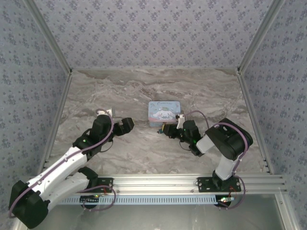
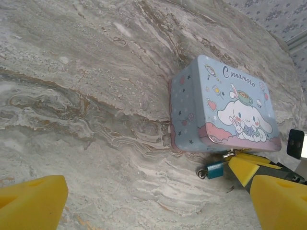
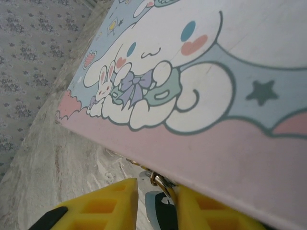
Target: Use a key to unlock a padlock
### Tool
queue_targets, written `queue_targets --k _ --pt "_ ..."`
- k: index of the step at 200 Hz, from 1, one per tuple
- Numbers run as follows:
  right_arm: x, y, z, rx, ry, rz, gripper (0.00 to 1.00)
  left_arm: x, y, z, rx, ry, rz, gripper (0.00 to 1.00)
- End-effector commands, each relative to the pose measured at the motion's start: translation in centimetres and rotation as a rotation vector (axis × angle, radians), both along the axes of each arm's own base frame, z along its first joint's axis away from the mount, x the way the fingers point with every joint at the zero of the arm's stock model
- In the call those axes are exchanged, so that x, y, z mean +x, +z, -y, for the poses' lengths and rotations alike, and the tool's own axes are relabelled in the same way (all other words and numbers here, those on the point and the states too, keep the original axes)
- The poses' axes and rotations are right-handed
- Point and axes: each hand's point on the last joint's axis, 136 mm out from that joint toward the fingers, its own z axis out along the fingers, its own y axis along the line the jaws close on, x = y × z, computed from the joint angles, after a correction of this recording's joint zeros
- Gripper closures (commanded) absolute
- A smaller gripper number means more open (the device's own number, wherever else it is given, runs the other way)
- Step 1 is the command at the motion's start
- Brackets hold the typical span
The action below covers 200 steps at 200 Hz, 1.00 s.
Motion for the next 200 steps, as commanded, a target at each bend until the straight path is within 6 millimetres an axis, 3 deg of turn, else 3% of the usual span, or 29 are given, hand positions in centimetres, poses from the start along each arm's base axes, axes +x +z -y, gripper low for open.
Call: queue_targets --k 1,73,200 --pt "0.4 0.9 -0.5 0.011 0.002 0.047 0.76 -0.1 -0.1 -0.6 0.000 0.022 -0.006 0.02" --pt "0.4 0.7 -0.5 0.008 -0.007 0.038 0.98 -0.2 -0.1 -0.8 -0.002 0.026 -0.004 0.02" --pt "0.5 1.4 2.2 0.010 -0.124 0.030 1.00 -0.2 -0.1 -0.8 -0.007 0.026 -0.002 0.02"
